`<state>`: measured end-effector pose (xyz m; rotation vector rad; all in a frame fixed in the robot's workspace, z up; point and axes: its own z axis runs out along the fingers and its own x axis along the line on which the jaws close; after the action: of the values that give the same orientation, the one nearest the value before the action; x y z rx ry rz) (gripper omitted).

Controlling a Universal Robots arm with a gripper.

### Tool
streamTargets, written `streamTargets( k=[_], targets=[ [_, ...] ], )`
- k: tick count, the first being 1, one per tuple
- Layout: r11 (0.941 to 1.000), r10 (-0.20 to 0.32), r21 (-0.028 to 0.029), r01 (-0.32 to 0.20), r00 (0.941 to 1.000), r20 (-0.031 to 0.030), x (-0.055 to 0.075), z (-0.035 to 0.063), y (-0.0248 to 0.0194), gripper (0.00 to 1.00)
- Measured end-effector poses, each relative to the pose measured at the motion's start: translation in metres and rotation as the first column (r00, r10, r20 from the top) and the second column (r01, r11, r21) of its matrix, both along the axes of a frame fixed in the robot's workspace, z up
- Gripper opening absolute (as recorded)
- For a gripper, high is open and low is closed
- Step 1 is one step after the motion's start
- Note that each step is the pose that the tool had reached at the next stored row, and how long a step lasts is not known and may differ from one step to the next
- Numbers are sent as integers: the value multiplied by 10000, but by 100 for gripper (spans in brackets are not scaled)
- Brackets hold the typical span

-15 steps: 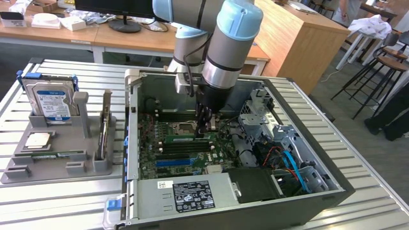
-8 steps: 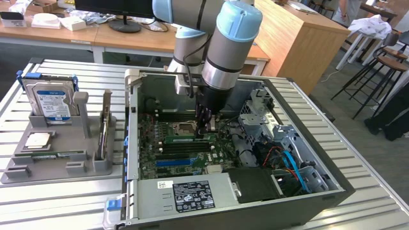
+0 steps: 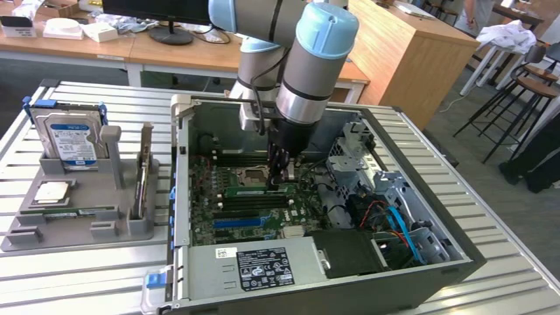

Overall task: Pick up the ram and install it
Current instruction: 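Insert the ram into the slot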

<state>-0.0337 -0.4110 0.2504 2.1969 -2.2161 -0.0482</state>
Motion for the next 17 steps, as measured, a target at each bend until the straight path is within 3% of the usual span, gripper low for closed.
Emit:
streamTargets(
  k=[17],
  targets=[
    [10000,0,-4,0,10000,-2,0,-53,-1,11]
  ],
)
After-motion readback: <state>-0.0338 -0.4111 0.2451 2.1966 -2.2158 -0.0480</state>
